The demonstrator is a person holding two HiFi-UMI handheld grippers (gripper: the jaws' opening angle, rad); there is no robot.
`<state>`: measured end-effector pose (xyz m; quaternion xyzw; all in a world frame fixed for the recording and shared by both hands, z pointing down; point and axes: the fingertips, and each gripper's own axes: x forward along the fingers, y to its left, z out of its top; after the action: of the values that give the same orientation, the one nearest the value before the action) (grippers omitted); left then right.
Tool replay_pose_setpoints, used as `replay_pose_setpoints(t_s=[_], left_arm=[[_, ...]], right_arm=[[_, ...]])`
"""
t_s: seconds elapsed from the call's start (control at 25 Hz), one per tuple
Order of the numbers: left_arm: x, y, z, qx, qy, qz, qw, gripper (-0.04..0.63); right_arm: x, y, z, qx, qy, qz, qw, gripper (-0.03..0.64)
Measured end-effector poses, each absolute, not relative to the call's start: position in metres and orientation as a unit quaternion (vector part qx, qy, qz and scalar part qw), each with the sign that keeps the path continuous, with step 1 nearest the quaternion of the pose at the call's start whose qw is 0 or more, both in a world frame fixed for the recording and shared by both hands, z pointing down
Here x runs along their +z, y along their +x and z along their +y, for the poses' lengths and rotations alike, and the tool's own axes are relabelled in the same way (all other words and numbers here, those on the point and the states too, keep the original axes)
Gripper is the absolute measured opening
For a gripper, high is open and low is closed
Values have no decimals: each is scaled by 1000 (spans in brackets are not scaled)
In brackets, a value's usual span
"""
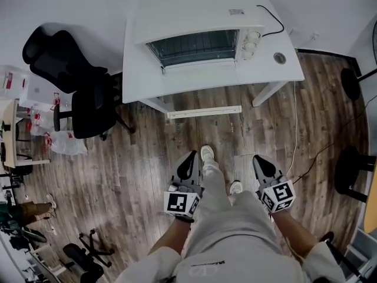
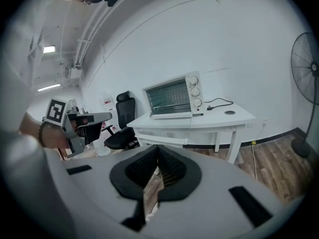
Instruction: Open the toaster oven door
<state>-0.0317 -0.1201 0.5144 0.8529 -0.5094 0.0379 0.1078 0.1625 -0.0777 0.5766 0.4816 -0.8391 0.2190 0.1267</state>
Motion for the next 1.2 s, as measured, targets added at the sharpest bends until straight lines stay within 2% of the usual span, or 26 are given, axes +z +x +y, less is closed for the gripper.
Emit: replay_pose_setpoints(t_s=[0.36,0.76,1.2], left_arm=[[454,19,-23,-5,854,-511,95,6],[454,18,37,16,840,-536,83,6],[434,-15,67,9,837,-543,62,7]], right_arm=[[512,210,23,196,464,-858,94,17],[518,222,72,193,448,-868,89,17],[512,163,99,199,412,-885,79,17]])
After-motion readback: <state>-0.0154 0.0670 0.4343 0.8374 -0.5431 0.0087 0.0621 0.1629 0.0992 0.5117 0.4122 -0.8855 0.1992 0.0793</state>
